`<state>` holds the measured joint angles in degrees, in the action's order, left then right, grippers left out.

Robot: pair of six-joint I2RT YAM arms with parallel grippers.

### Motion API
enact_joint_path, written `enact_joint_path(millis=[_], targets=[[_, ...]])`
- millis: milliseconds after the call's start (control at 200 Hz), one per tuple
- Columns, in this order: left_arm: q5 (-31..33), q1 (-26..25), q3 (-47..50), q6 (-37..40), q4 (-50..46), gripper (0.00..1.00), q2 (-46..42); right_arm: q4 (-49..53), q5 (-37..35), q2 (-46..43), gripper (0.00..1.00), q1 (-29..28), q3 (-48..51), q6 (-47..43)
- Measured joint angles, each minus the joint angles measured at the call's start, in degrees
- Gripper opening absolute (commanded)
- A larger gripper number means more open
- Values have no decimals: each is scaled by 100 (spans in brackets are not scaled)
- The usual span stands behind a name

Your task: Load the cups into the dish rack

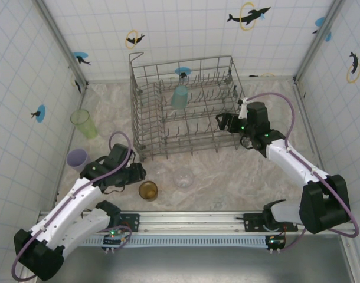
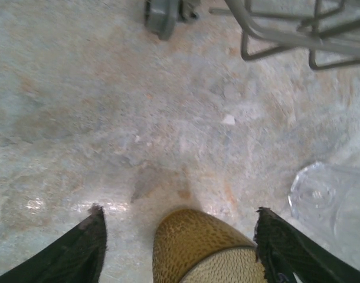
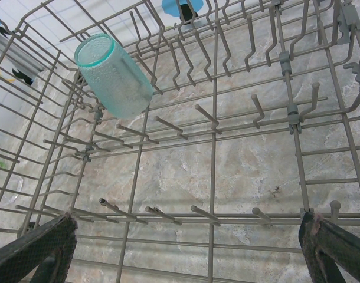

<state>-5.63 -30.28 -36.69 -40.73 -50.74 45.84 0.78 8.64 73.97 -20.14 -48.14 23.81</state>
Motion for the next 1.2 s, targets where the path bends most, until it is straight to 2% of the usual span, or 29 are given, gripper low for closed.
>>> enact_joint_path(millis=[245,510,656,706,1201], targets=[[-192,0,199,201,-190,59,83,0,4,0,100,28,0,-4],[-280,0,94,334,-293,68,-11,0,24,0,100,76,0,-4],[-348,0,-13,426,-284,48,-9,0,42,0,100,94,0,-7],[-402,0,-11,507,-310,44,17,-2,44,0,100,109,0,-4],[-560,0,59,984,-573,43,229,-2,72,0,100,175,26,-2]])
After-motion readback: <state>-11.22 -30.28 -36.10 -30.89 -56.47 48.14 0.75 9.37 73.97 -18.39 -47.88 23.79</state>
